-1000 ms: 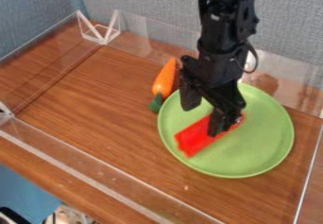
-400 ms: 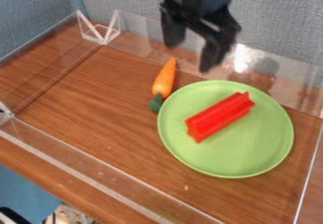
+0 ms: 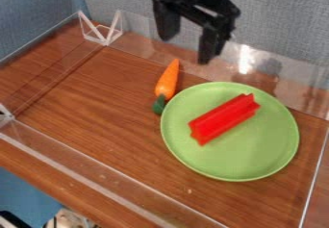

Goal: Put the red object on the right side

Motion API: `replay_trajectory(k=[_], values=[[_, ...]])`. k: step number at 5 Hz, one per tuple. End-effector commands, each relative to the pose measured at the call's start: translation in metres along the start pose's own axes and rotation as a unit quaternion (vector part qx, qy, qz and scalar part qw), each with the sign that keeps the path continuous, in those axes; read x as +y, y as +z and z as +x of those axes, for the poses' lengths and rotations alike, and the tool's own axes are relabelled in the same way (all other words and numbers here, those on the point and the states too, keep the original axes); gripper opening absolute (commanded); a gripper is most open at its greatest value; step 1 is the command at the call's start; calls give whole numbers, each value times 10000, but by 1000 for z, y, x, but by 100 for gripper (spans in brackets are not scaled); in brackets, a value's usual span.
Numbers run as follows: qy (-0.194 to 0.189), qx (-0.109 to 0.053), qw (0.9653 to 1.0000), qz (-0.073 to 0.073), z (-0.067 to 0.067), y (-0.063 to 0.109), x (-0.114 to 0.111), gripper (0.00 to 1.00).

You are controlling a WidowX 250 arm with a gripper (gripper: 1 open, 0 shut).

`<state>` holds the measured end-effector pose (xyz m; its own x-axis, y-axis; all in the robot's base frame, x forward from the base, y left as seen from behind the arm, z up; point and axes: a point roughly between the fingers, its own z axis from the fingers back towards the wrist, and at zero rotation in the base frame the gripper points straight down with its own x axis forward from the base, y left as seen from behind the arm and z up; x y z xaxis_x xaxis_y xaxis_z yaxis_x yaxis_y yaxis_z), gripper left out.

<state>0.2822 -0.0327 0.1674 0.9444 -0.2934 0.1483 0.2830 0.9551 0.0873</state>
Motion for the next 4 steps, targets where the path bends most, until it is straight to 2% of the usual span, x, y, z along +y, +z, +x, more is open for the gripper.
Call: replay_trajectory(k=[1, 2, 4], values=[[-495, -254, 9984, -124, -1, 14, -21, 100], [-627, -242, 9976, -185, -7, 16, -26, 100], [-705, -213, 9972, -135, -15, 17, -15, 100]])
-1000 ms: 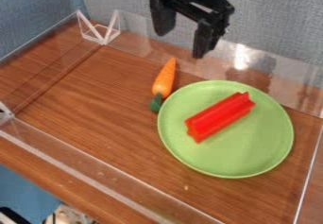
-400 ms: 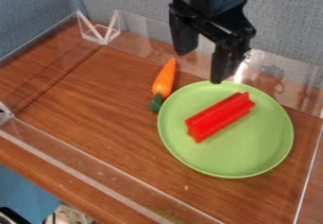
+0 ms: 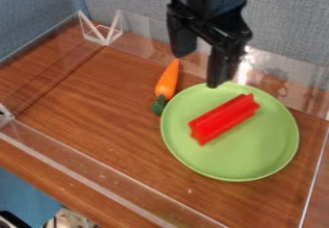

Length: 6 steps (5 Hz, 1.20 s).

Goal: Put the red object on the right side

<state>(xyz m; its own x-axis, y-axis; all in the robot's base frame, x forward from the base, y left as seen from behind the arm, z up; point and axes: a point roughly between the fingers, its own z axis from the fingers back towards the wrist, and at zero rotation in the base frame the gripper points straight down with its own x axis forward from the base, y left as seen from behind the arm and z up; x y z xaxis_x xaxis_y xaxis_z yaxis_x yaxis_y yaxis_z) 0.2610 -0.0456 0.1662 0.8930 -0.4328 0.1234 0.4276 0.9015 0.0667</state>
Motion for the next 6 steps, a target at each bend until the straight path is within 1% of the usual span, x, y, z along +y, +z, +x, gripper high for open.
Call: replay_trajectory(k=[1, 2, 4, 6], values=[[235, -302, 9991, 161, -9, 11, 10, 100], [371, -360, 9986, 148, -12, 9, 12, 100], [910, -280, 9951, 261, 0, 11, 24, 100], [917, -247, 9953, 170, -2, -3, 28, 100]])
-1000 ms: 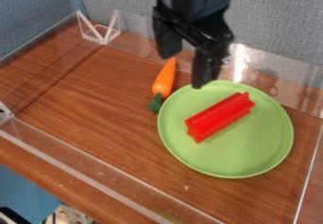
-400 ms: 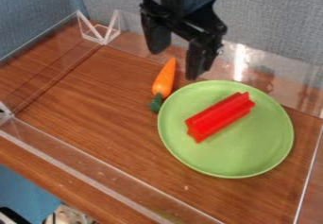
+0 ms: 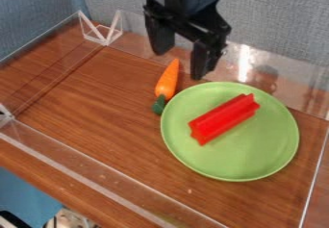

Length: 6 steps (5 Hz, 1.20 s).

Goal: Put the red object on the right side

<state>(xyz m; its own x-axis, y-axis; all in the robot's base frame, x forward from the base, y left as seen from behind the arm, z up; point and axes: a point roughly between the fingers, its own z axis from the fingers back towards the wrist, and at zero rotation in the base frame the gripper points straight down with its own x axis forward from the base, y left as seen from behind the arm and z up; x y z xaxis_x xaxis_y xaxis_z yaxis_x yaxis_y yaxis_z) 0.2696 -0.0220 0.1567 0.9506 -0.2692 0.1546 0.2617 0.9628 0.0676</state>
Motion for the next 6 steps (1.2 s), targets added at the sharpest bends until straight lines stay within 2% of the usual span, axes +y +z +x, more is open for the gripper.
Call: replay_trajectory(k=[1, 3, 4, 6], values=[[42, -135, 9999, 9, 1, 3, 4, 100], [-13, -169, 9999, 30, 11, 21, 14, 100], [63, -119, 9999, 14, 7, 11, 3, 100], [-385, -88, 9992, -4, 13, 18, 18, 100]])
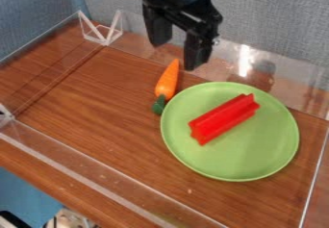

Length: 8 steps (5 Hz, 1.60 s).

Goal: Put the red object on the right side

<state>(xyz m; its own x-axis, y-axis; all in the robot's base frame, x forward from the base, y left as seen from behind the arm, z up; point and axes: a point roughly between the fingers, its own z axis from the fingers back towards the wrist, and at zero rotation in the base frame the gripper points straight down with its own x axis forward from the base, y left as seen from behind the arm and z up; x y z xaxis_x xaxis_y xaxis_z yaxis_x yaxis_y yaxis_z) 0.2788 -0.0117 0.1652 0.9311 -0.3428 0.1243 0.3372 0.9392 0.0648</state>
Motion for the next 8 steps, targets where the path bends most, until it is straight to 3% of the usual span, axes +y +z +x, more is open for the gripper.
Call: replay_trajectory(k=[1, 2, 3, 5, 8], values=[[-4, -261, 9997, 23, 2, 16, 1, 0], [287, -237, 9993, 56, 1, 20, -15, 100], [455, -224, 9987, 37, 3, 17, -25, 100], [409, -162, 9990, -21, -9, 9, 3, 100], [37, -210, 9998, 38, -2, 10, -20, 100]])
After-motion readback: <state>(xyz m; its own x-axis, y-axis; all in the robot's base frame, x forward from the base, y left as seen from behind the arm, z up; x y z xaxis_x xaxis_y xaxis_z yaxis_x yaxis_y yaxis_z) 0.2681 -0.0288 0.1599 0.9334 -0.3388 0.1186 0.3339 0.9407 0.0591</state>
